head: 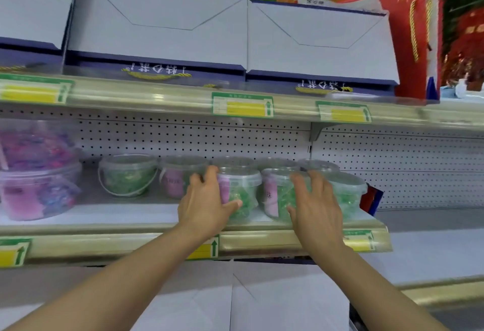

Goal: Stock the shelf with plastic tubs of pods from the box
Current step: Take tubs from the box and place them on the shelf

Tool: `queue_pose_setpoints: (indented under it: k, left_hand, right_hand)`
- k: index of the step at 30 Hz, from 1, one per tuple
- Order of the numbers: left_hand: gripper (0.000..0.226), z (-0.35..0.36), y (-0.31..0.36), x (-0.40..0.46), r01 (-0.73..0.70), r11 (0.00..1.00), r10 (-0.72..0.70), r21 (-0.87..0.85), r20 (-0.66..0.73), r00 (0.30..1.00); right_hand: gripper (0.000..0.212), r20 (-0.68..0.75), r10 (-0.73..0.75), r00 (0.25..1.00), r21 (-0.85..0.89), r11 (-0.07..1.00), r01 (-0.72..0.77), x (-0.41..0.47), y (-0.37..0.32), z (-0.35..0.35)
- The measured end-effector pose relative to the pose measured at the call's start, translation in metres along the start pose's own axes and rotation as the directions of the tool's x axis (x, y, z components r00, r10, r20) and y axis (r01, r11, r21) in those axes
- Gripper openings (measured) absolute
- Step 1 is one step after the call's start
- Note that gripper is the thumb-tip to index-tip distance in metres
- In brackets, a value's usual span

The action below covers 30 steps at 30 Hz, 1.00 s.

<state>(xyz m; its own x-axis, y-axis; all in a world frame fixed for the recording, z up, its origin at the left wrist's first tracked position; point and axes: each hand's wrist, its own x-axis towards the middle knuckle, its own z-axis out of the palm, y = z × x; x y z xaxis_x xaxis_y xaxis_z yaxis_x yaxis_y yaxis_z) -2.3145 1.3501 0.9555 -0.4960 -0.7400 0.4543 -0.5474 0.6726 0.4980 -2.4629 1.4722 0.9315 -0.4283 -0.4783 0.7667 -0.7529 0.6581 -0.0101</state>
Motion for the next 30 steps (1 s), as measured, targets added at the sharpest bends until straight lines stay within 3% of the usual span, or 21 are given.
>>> queue_pose_setpoints:
  k: [3,7,16,19,23,26,30]
  left_hand:
    - [0.069,0.007,0.001,0.008,-0.014,0.995,0.015,0.1,-0.009,1.0]
    - [0.067,0.013,-0.001,0.013,-0.036,0.985,0.041,0.171,-0.025,0.999]
    - [0.069,0.001,-0.007,-0.004,-0.184,0.93,0.204,0.318,-0.033,0.978]
    - [0.073,-0.009,-0.006,-0.025,-0.222,0.91,0.251,0.352,-0.041,0.967]
    - [0.059,-0.014,-0.016,-0.066,-0.308,0.889,0.335,0.339,-0.024,0.942]
    - [0.05,-0.011,-0.033,-0.103,-0.313,0.903,0.321,0.294,0.024,0.947]
    - [0.045,0.004,-0.068,-0.15,-0.237,0.926,0.182,0.295,0.205,0.962]
  right_hand:
    - [0.057,-0.033,-0.071,0.997,-0.012,0.997,0.071,0.009,0.0,0.009]
    - [0.064,-0.083,-0.116,0.99,0.017,0.993,0.118,0.013,0.0,0.017]
    - [0.085,0.017,-0.23,0.973,0.008,0.973,0.23,-0.009,0.001,-0.011]
    - [0.079,0.012,-0.289,0.957,0.073,0.955,0.287,-0.03,-0.005,-0.025]
    - [0.067,0.052,-0.341,0.939,0.214,0.922,0.323,-0.067,-0.016,-0.026]
    - [0.064,0.139,-0.363,0.921,0.289,0.905,0.313,-0.101,-0.029,-0.021]
    - [0.062,0.272,-0.375,0.886,0.366,0.892,0.265,-0.155,-0.049,-0.014]
